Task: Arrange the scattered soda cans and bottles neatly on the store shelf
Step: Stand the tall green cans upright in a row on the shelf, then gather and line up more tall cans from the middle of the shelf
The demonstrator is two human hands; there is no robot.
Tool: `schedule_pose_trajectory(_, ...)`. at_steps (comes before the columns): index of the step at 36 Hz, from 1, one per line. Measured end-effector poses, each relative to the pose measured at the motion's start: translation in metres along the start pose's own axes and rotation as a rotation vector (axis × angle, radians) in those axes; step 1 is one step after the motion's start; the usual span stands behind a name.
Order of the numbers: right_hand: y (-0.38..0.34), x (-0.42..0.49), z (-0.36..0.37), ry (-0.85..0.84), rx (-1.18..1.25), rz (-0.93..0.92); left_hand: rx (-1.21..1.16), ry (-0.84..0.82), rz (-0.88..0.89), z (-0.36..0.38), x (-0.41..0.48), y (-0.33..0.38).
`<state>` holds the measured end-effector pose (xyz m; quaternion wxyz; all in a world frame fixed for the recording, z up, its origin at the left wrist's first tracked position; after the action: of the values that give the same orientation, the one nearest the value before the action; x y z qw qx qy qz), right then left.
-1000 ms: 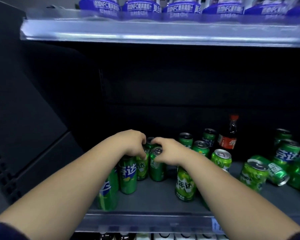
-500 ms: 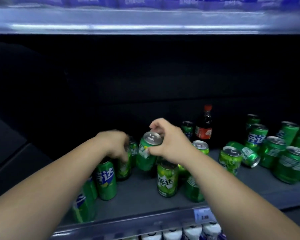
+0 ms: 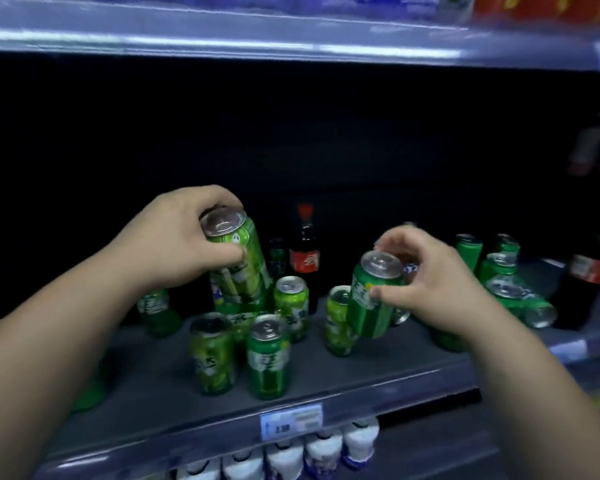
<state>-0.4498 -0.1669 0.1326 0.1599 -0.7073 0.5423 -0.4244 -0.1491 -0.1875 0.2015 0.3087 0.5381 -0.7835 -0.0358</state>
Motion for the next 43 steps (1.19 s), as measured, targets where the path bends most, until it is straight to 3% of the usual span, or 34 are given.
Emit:
schedule_pose_trajectory(11,0.119,-0.005,0.002,-0.126,-0.089,0.127,0.002,-0.074,0.0,0.103,0.008,0.101)
schedule_pose_trajectory(21,0.146,-0.007,-0.01,-0.191,-0.075,0.094,0.052,-0.157,0.028,0.162,0.018,0.155)
schedule_pose_trajectory(24,0.157,-0.016,-0.041,-0.097,0.018,0.086,0.045,-0.176,0.062,0.175,0.023,0.172)
schedule_pose_trajectory(31,0.211,-0.037,-0.145,0.314,0.166,0.226,0.001,-0.263,0.14,0.215,0.036,0.216)
schedule_pose_trajectory(39,0.269,-0.061,-0.184,0.406,0.244,0.393,-0.106,-0.289,0.279,0.26,0.056,0.277)
schedule_pose_trajectory(43,0.298,-0.071,-0.181,0.398,0.067,0.48,-0.2,-0.306,0.298,0.286,0.07,0.308)
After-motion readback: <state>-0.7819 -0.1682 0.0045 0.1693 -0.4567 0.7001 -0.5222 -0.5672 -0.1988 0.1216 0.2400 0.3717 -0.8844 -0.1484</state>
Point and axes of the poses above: each hand's wrist, its own x-axis towards the middle knuckle, its own z-axis out of the palm, y = z × x, the point moved 6 cm from there along x, towards the middle knuckle, and after that the axes turned 2 degrees about x, right-handed, at the moved point
